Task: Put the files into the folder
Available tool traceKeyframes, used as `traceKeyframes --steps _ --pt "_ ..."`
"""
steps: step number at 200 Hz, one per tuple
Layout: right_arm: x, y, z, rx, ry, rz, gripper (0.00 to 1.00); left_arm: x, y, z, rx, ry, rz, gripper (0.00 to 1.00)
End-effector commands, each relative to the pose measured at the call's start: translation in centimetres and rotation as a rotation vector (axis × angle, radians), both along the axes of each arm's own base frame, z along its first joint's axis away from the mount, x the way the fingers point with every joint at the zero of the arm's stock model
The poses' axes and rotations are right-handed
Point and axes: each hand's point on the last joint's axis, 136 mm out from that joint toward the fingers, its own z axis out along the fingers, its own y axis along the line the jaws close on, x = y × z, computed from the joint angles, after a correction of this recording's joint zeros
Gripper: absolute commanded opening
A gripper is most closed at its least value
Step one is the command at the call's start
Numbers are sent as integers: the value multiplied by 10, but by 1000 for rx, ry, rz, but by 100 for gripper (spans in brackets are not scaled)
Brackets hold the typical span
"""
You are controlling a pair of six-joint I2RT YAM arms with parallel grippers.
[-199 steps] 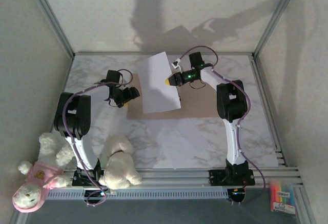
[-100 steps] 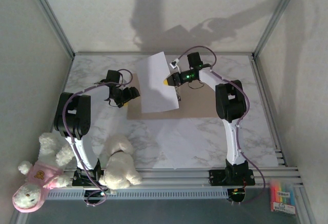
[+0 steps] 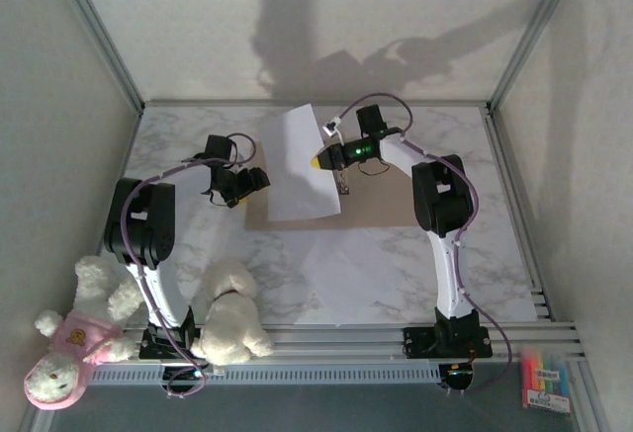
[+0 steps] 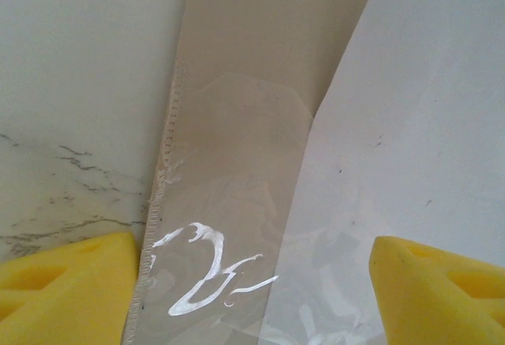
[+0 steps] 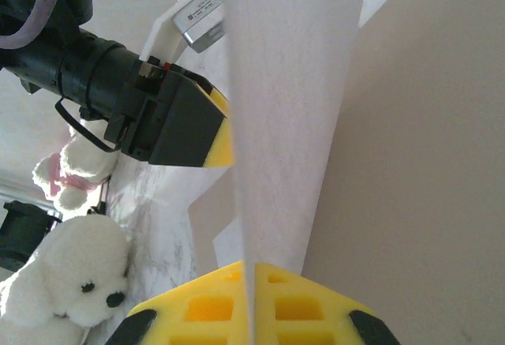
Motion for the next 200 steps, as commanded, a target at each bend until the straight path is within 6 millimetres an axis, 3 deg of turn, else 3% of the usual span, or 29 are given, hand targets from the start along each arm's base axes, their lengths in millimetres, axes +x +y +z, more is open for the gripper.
traceKeyframes --steps 1,41,97,133,146,200 --pt "-4 5 -10 23 41 13 0 -11 2 -10 -12 58 9 77" --pt "-1 5 -14 12 59 5 0 -11 2 -9 -13 57 11 77" --pt "14 5 -29 -64 105 -53 27 -14 2 -11 -13 61 12 77" --pt "28 9 -34 -91 118 -77 30 -14 3 -12 -5 63 12 77" --pt "36 9 -36 -109 117 -97 38 -15 3 -12 -3 63 13 77" --pt "66 14 -41 -144 124 -151 46 -15 5 -12 6 62 14 77"
